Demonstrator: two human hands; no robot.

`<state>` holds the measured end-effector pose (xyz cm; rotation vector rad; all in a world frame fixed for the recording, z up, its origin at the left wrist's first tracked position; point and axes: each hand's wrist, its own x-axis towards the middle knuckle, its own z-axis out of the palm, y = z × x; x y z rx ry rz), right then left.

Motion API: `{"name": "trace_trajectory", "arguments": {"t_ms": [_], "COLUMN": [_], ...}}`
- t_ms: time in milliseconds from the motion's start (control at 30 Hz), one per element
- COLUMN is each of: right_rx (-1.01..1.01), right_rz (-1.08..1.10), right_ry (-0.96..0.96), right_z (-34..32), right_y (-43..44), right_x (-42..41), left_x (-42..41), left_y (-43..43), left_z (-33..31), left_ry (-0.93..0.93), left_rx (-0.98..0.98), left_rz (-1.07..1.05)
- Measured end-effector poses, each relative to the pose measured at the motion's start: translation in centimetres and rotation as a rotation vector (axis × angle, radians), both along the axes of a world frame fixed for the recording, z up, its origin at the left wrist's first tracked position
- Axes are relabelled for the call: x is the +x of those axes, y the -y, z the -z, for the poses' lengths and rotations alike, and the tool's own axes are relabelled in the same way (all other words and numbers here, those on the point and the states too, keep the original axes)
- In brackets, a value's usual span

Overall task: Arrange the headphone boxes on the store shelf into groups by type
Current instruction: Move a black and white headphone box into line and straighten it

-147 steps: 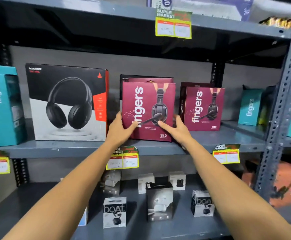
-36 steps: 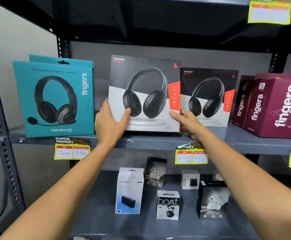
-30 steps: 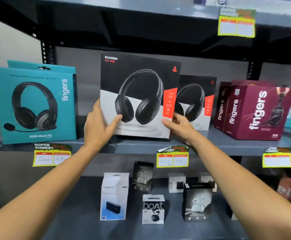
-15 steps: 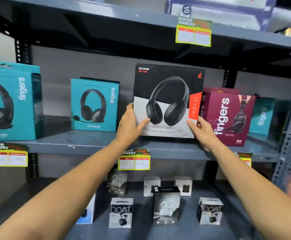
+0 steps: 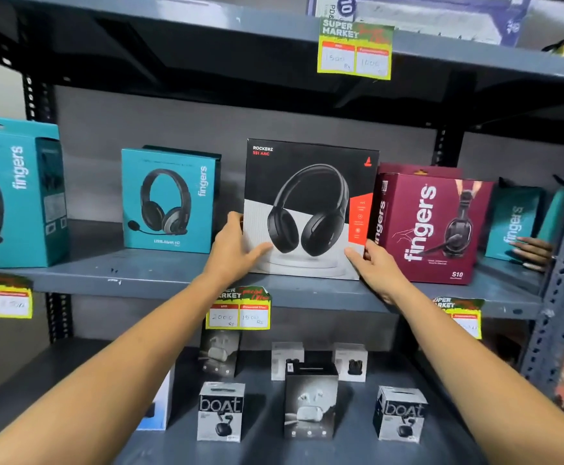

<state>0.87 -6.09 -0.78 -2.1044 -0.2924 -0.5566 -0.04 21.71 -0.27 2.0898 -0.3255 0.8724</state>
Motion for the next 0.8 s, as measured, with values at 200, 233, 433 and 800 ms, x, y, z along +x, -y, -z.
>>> {"name": "trace_trajectory", "arguments": {"t_ms": [200,233,433,800], "right_rx": [0.191,0.184,-0.143,-0.508], "right_rz": [0.234,0.260,0.303,0.220], "right_ry": [0.294,0.349,0.444,0.116], "right_z": [1.2,1.6,2.3,0.7], "right_y": [-0.6,-0.6,-1.7,-18.3], "right_x": [-1.9,-2.4,-4.2,-5.4], "left_x": [-0.6,-0.7,-2.3,-7.1], "left_y": [-0.6,-0.9,-3.6,-19.2], "left_z": [0.4,0.6,1.8,3.5], "left_ry": [-0.060,-0.077,-0.058,0.097], "left_rx": [-0.015,-0.035,0.067,0.262], "left_rz": [-0.057,-0.075,-0.219,-0.412]}}
